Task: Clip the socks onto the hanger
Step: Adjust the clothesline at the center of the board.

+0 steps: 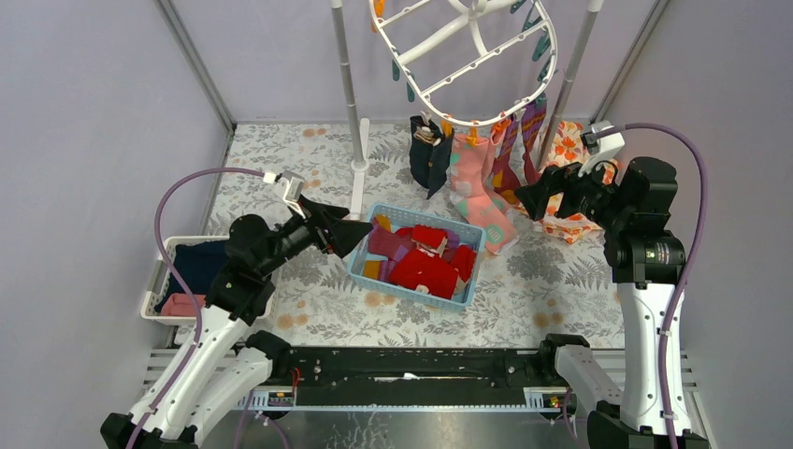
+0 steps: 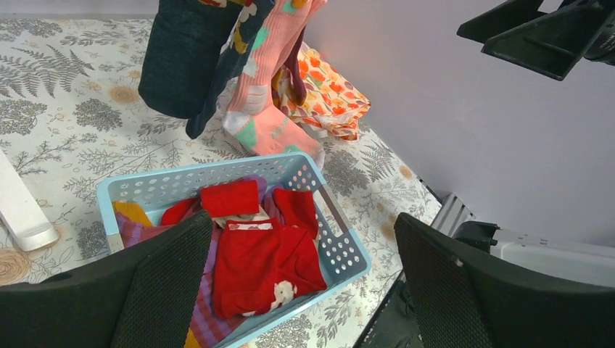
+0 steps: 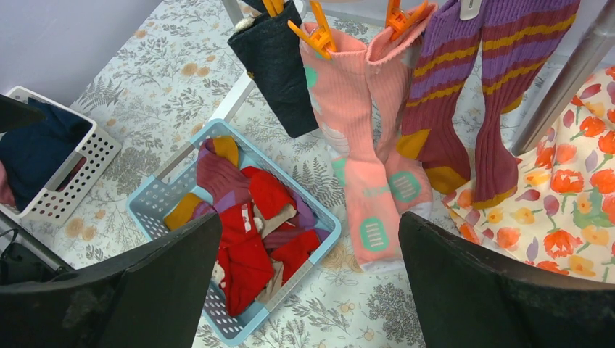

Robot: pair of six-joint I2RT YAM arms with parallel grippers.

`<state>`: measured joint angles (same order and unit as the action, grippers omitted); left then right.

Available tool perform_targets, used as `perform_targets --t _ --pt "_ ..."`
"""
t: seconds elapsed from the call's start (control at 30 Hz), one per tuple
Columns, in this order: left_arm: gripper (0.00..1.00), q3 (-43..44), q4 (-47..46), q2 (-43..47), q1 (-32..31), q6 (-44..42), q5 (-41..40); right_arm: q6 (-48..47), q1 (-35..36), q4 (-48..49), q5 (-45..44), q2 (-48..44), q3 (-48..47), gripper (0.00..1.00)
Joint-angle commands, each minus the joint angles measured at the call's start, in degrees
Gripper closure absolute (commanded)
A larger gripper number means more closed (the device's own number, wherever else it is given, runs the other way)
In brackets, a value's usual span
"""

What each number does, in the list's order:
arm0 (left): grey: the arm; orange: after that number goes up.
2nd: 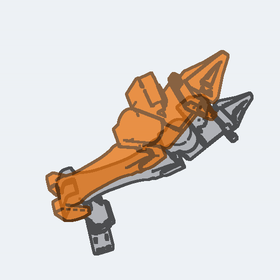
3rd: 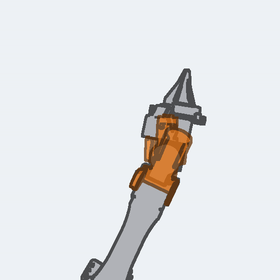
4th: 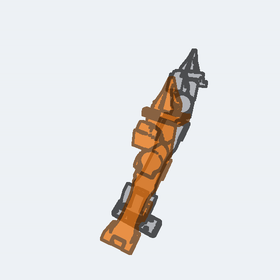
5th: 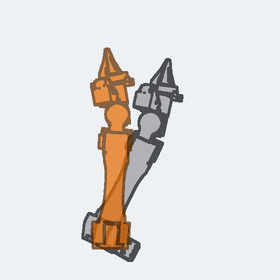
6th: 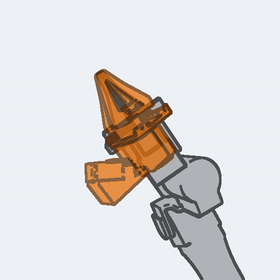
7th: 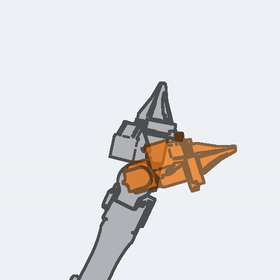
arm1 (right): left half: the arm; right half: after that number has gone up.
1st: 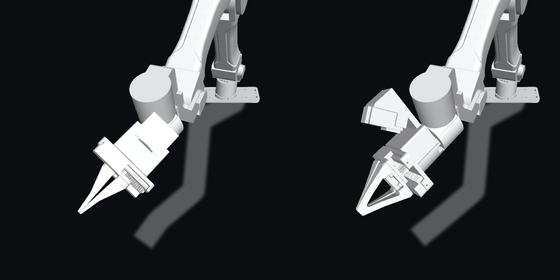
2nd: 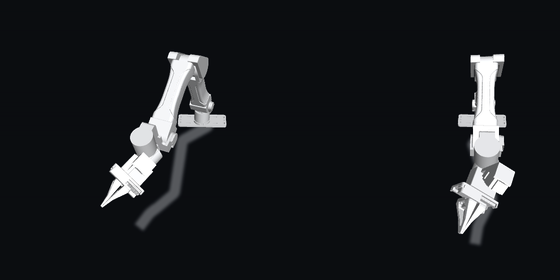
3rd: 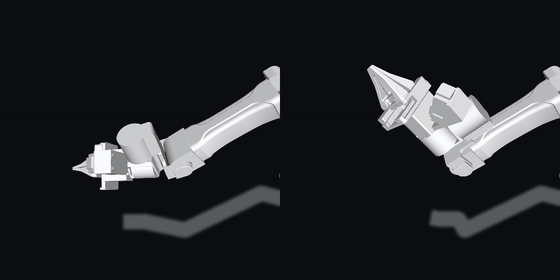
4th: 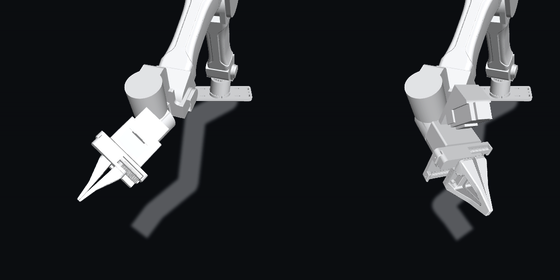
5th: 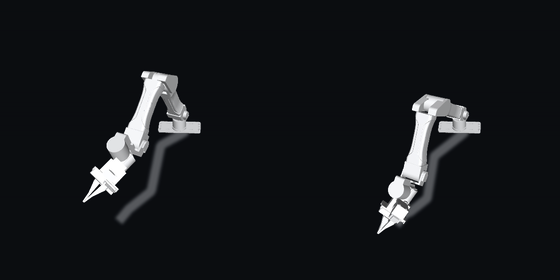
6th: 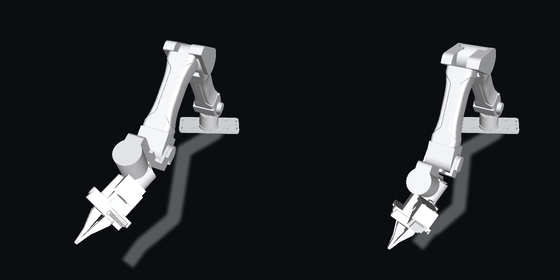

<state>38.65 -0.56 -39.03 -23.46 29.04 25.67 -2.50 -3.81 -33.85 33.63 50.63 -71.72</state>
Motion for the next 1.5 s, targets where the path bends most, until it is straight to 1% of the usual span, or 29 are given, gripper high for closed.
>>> perform_targets --t 0.0,0.2,0.27,0.33,0.4,0.47,0.53,0.6,0.7,0.77,0.83,0.9,1.03,1.17,1.3,1.47 --pt "0.01 -1.01 -4.16 0.11 -0.09 1.17 1.14 0.51 -0.32 2.54 -0.14 -0.19 0.27 0.00" --pt "0.01 -3.63 -7.50 -0.54 -0.09 3.48 2.28 -1.02 -0.32 4.47 2.19 0.75 2.18 0.00" --pt "0.01 -4.33 -8.54 -0.61 -0.09 3.91 1.94 -4.48 -0.32 4.51 4.83 1.14 3.02 0.00" --pt "0.01 -5.42 -10.24 -0.84 -0.09 4.36 1.02 -8.40 -0.32 5.13 5.11 1.75 4.37 0.00" --pt "0.01 -6.55 -12.33 -1.59 -0.05 4.97 -0.02 -10.14 -0.32 7.83 0.97 2.72 6.28 0.00" --pt "0.01 -7.35 -13.63 -2.85 -0.07 5.30 -1.03 -11.64 -0.50 11.15 -5.65 4.55 8.07 0.00" --pt "0.01 -7.94 -14.84 -3.86 -0.09 5.73 -1.39 -12.03 -2.77 15.44 -8.44 7.19 10.12 0.00" --pt "0.01 -8.59 -15.90 -4.36 -0.09 6.06 -1.63 -11.83 -5.28 20.05 -8.46 9.97 11.81 0.01" --pt "0.01 -9.56 -16.37 -3.68 -0.05 5.97 -2.71 -14.13 -7.30 30.85 -10.36 13.05 15.39 0.02" --pt "0.01 -10.35 -16.89 -3.16 -0.06 6.11 -3.03 -15.27 -9.00 41.32 -7.99 15.05 18.38 0.05" --pt "0.01 -10.97 -17.54 -3.12 -0.01 6.36 -3.08 -15.62 -10.23 49.17 -3.76 18.76 19.37 0.06" --pt "0.01 -10.99 -17.45 -3.37 -0.02 6.38 -3.09 -15.10 -10.38 52.73 -2.33 23.68 17.36 0.07" --pt "0.01 -10.63 -16.54 -3.08 0.00 5.88 -3.86 -11.72 -10.60 55.16 -1.39 32.47 10.59 0.07" --pt "0.01 -10.53 -16.55 -2.89 0.08 5.36 -5.15 -7.20 -10.60 66.69 -0.93 37.04 9.60 0.07" --pt "0.01 -10.06 -17.12 -4.45 0.19 5.60 -5.09 -4.97 -10.60 65.91 -1.78 43.66 2.32 0.12" --pt "0.01 -9.91 -17.42 -5.45 0.26 6.16 -5.19 -3.62 -10.60 68.55 2.02 48.79 -1.57 0.22"
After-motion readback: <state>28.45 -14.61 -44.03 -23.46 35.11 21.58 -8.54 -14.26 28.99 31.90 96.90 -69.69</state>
